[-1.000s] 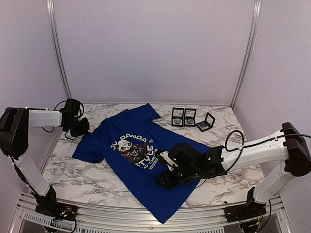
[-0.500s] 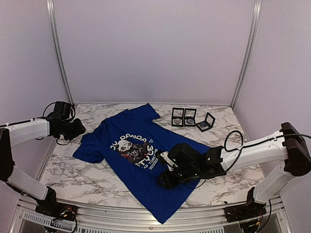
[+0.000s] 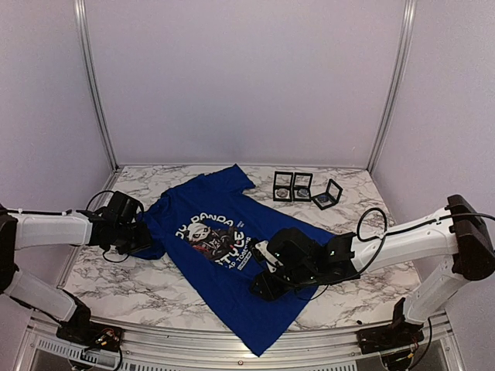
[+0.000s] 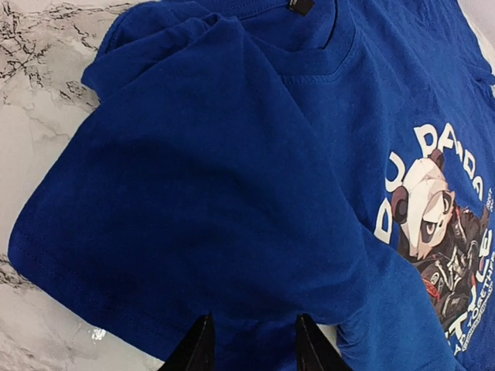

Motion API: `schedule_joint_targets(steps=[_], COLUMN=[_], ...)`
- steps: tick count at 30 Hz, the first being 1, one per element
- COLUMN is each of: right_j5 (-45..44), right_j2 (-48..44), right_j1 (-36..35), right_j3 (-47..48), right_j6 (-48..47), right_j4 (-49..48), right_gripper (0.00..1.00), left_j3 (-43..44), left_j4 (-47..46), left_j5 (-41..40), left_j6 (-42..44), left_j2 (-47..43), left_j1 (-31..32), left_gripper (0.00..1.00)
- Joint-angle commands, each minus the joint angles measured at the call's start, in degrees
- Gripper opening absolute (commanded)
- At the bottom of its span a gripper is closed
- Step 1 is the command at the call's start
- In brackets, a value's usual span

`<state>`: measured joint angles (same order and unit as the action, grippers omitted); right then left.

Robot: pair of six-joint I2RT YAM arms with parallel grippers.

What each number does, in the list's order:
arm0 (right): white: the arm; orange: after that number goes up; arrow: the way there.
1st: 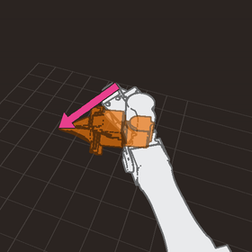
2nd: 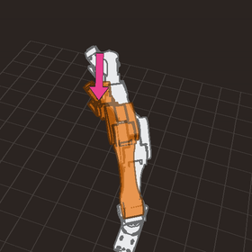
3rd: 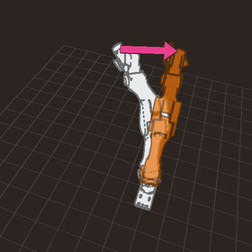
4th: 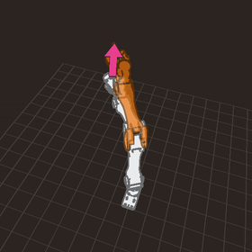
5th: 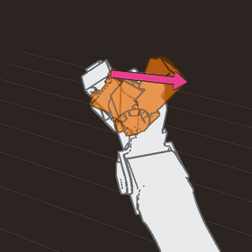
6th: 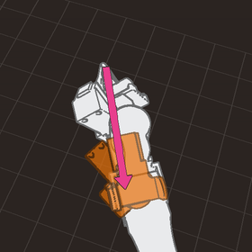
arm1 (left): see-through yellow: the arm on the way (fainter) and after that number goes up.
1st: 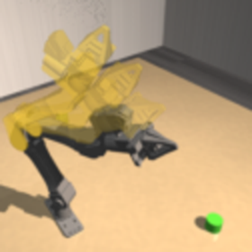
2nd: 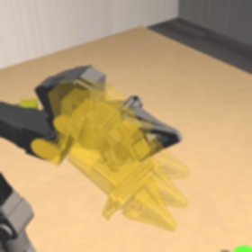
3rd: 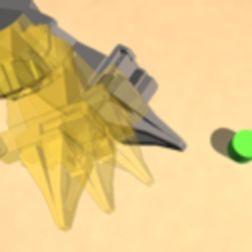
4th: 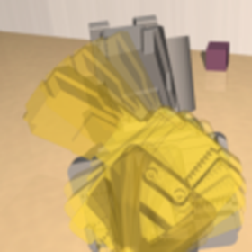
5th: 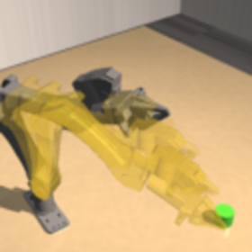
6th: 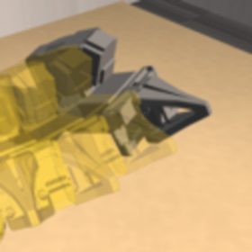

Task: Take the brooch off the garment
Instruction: Smooth out the crumpled clothing at the center of the board.

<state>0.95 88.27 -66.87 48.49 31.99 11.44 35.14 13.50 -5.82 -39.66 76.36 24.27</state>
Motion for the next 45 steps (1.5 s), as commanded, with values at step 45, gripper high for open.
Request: schedule_joint_targets(steps=[45], right_j5=[1.1], right_j2=[-3.4], right_j1=[-4.2], right_j3=[0.4], right_j6=[-1.7], right_j4=[3.9], right_gripper=[0.42], left_j3=[-9.9], left_j4=[22.4], left_j5=[5.5], left_j6=[-15.0], left_j2=[-19.8], left_j1=[-5.1], left_gripper=[0.16])
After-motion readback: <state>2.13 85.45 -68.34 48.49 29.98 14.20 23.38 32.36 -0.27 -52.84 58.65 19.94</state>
